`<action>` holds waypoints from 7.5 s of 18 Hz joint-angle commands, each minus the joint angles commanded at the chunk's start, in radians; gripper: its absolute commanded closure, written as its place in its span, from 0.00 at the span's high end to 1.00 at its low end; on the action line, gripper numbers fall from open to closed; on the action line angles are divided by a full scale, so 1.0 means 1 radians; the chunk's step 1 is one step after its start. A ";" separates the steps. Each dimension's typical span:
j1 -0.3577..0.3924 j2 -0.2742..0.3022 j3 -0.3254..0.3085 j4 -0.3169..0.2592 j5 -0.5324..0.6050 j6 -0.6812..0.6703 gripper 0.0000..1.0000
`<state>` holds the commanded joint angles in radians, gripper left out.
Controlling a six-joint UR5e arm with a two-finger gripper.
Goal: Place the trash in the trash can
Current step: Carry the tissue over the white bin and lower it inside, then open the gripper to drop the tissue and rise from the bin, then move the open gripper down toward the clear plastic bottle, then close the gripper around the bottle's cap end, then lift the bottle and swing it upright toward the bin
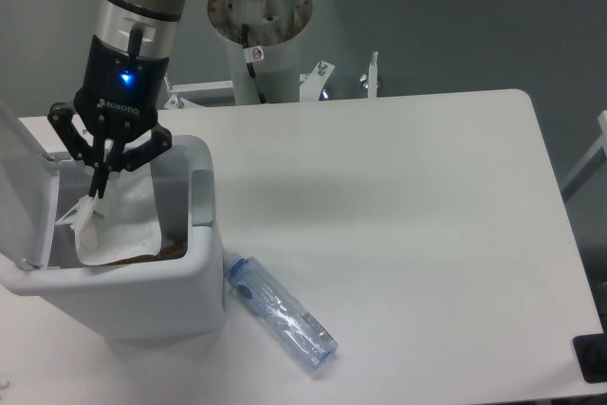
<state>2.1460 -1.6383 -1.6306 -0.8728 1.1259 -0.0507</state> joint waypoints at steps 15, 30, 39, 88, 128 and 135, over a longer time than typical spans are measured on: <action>0.156 0.000 0.100 -0.012 0.068 0.068 1.00; 0.322 -0.365 0.235 0.025 0.121 0.066 1.00; 0.299 -0.506 0.224 0.023 0.221 0.051 1.00; 0.166 -0.677 0.245 0.026 0.413 -0.015 0.71; 0.235 -0.585 0.305 0.026 0.362 0.061 0.55; 0.291 -0.508 0.380 0.028 0.236 0.063 0.55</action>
<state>2.4375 -2.1461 -1.2503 -0.8452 1.3623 0.0123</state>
